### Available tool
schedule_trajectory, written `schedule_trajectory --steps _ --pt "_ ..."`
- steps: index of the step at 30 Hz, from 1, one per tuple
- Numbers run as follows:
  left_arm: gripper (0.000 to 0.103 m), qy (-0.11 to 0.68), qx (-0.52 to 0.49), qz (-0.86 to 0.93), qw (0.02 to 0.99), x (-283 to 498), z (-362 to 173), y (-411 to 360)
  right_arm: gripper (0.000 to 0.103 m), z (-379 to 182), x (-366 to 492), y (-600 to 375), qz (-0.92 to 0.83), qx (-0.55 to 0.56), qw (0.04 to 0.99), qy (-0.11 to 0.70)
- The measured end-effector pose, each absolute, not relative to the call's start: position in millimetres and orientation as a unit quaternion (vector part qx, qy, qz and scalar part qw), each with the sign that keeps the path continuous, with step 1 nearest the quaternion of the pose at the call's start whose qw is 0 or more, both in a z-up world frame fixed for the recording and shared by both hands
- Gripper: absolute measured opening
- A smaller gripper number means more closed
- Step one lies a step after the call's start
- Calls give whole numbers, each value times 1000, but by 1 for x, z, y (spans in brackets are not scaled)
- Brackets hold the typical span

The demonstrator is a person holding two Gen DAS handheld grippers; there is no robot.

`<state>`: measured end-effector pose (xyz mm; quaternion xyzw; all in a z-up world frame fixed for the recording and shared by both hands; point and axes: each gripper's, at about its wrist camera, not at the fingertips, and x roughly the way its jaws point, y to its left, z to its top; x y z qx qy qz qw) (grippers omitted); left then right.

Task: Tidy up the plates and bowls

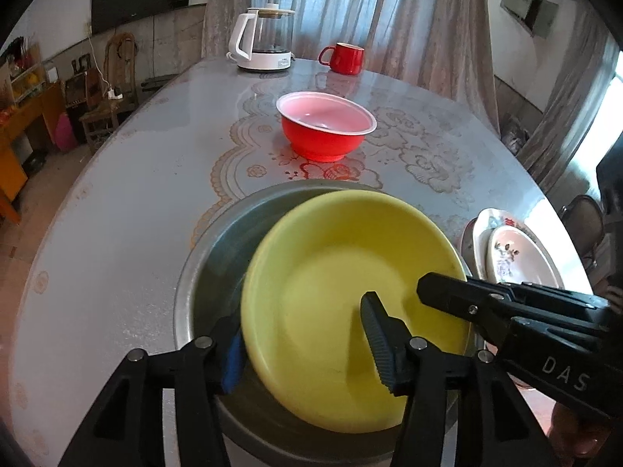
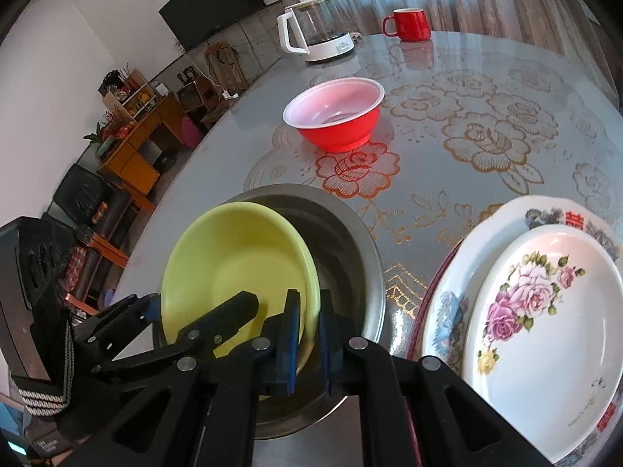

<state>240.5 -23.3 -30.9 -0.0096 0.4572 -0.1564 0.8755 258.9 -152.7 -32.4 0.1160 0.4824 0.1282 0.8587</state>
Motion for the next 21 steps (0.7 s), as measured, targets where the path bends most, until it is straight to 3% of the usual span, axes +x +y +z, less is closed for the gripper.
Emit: schedule_trajectory --steps 12,17,21 --pt "64 442 -25 -147 885 236 -24 -16 9 -38 263 -154 125 123 854 489" --pt "82 408 -87 -156 895 225 -9 2 9 -37 264 -152 118 113 863 478" --pt "85 389 -129 -149 900 218 0 18 19 -25 257 -155 107 106 883 445"
